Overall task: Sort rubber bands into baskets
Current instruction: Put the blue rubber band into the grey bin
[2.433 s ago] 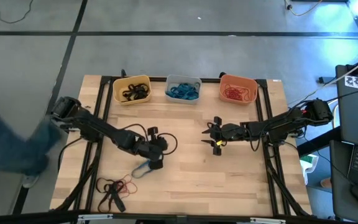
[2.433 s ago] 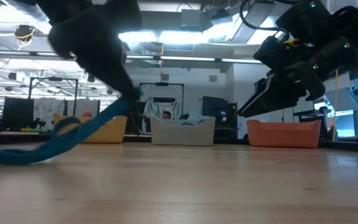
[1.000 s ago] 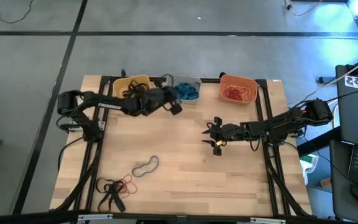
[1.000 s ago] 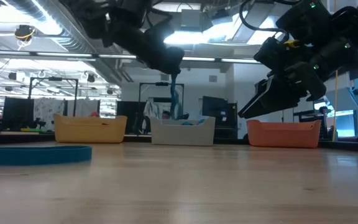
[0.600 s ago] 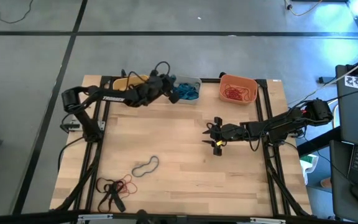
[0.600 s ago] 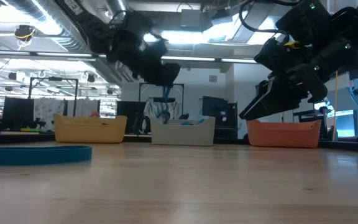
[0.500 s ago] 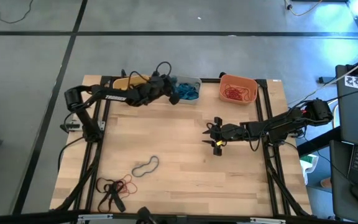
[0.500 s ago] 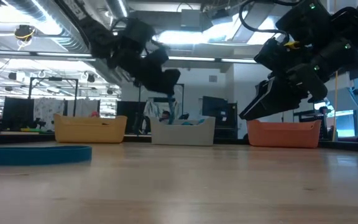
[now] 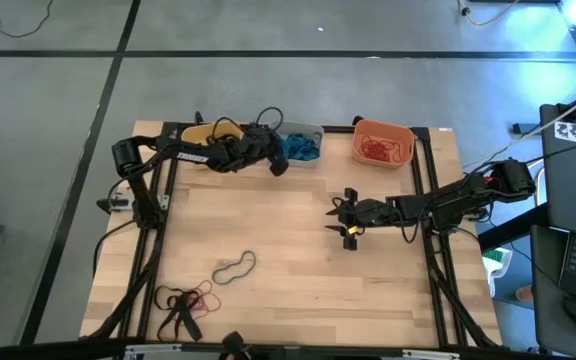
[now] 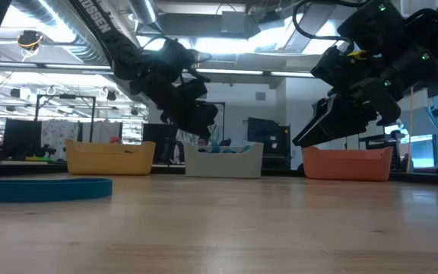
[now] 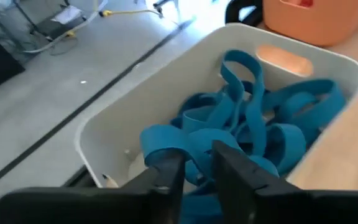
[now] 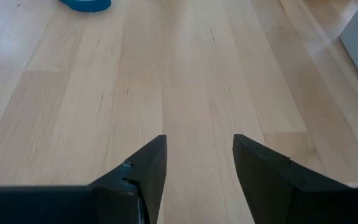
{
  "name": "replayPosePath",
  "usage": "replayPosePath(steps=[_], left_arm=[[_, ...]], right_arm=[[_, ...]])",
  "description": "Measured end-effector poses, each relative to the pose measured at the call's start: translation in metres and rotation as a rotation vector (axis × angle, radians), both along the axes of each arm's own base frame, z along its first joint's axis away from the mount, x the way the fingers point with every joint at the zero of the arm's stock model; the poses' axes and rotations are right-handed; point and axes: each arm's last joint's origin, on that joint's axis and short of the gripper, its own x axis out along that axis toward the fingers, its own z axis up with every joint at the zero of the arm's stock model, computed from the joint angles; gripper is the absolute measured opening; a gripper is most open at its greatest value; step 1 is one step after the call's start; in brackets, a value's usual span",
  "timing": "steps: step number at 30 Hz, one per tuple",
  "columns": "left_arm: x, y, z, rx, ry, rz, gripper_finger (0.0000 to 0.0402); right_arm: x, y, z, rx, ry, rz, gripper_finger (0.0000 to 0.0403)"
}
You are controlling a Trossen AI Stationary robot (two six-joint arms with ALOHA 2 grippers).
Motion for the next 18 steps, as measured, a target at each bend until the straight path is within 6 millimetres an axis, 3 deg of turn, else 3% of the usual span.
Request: replayPosePath(steps=[8,18], left_arm=[[-0.002,-0.005,0.006,-0.068,-0.015,-0.1,0.0157],[-0.016,-0.002,0.035,-0.049,-0.054,-0.057,0.0177]], right_arm=[[0.0,0.0,0.0,0.0,0.0,0.0,0.0183],[0.0,0.0,0.0,0.0,0.0,0.0,0.0183]])
